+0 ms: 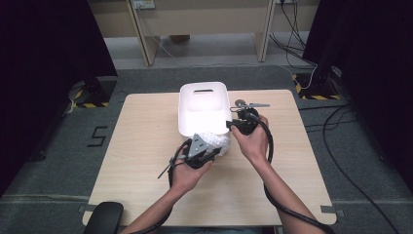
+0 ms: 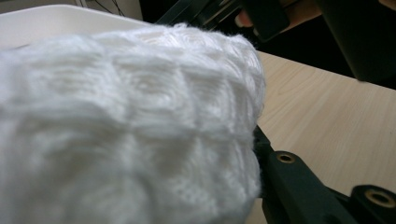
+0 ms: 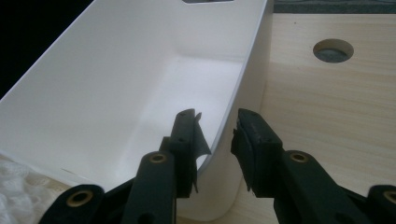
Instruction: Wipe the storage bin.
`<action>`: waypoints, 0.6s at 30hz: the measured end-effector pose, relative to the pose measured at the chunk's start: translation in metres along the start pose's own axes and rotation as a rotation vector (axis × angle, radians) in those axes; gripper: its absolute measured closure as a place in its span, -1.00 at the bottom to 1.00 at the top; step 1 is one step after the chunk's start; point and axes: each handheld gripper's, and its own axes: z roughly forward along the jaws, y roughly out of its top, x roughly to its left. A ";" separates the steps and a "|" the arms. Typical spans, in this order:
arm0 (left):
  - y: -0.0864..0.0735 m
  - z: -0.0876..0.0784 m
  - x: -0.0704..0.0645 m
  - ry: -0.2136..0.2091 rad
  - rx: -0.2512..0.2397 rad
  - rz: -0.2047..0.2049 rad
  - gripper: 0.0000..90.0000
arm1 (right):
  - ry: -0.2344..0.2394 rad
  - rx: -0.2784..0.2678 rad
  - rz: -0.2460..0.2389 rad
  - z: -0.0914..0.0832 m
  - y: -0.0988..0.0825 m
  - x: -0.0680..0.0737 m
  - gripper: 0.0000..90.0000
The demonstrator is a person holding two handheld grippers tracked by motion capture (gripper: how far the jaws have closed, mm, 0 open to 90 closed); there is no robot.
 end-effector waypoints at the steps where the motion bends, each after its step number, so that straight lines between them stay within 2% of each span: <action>1: -0.003 -0.006 0.003 0.005 0.005 -0.005 0.66 | 0.000 0.000 0.001 0.000 0.000 0.000 0.54; 5: -0.013 -0.024 0.014 0.033 0.013 -0.003 0.66 | 0.007 0.010 0.008 -0.002 -0.001 0.002 0.61; 10: -0.026 -0.037 0.028 0.058 0.021 -0.046 0.66 | 0.012 0.020 0.010 -0.002 -0.002 0.009 0.60; 14: -0.029 -0.043 0.034 0.072 0.025 -0.056 0.66 | 0.027 0.036 -0.001 -0.003 -0.003 0.018 0.56; 18: -0.030 -0.050 0.036 0.078 0.025 -0.046 0.66 | 0.038 0.034 0.000 -0.003 -0.003 0.016 0.54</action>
